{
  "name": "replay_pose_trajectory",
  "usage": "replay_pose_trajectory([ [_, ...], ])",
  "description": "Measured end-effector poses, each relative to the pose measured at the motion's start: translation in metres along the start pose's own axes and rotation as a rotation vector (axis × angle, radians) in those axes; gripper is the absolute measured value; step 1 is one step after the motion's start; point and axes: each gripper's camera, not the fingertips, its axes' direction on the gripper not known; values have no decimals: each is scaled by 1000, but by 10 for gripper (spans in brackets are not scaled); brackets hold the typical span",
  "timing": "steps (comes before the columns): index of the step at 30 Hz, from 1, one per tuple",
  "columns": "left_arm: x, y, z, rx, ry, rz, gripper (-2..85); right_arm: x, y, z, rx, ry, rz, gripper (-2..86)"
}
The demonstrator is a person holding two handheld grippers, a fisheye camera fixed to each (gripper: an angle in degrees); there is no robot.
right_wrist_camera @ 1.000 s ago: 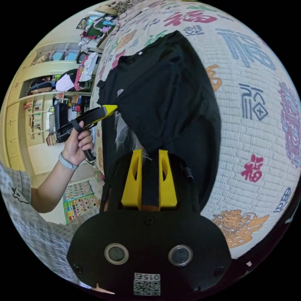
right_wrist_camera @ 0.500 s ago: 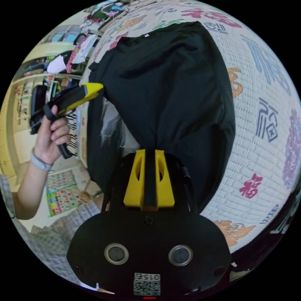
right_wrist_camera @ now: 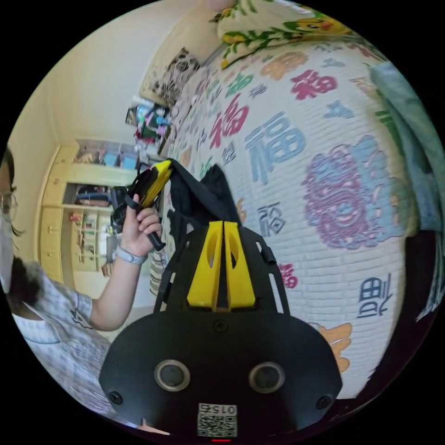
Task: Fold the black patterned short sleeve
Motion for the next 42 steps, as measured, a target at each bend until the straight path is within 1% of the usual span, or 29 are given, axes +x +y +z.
replay_pose_trajectory([
  [2,5,-16,47,-69,29,45,4,21,-7,-7,26,46,53,-4],
  [4,5,-27,100,-139,68,72,33,52,-10,-4,10,155,140,-4],
  [6,5,-36,121,-208,98,84,65,72,-9,3,-15,184,200,-3],
  [7,12,-41,121,-201,89,132,72,80,-9,5,-18,194,232,-2],
  [8,16,-42,119,-197,71,161,73,82,-9,4,-14,201,234,-1],
  [10,28,-42,107,-228,-37,255,74,82,-8,3,16,202,199,7],
  [11,28,-41,104,-246,-69,268,74,82,-8,3,18,190,190,13],
  [13,25,-30,103,-357,-192,278,72,78,-12,10,17,111,139,45],
  [14,23,-26,105,-388,-212,276,72,77,-14,14,13,98,129,56],
  [16,18,-12,121,-506,-231,273,71,70,-21,30,-14,105,83,63],
  [19,20,0,146,-562,-260,294,67,64,-30,50,-45,110,47,46],
  [21,19,2,157,-569,-278,265,62,64,-32,58,-66,136,34,6],
  [24,17,0,153,-510,-271,209,58,70,-30,61,-52,167,58,-5],
  [26,17,2,145,-505,-266,203,63,79,-26,63,-45,149,88,-7],
  [27,18,6,136,-491,-258,205,67,85,-23,66,-44,136,116,-7],
  [29,17,16,117,-442,-227,146,84,92,-19,70,-44,157,158,-7],
  [31,23,40,83,-276,-89,18,95,100,-13,72,-39,163,185,-6],
  [33,35,65,58,-175,25,-36,98,99,-8,74,-62,236,186,-6],
  [34,43,82,42,-156,83,-48,100,96,-5,77,-87,285,189,-5],
  [35,47,90,34,-154,105,-54,100,94,-3,79,-102,306,187,-5],
  [37,52,127,-10,-148,167,-76,102,78,2,92,-162,353,148,-5],
  [38,51,135,-23,-146,171,-82,102,73,4,97,-174,359,134,-5],
  [39,45,152,-55,-135,152,-96,102,61,5,108,-199,361,103,-4],
  [41,27,176,-113,-99,67,-130,102,38,7,131,-232,347,44,-3],
  [42,9,190,-156,-65,-18,-170,101,22,7,149,-248,332,2,-2],
])
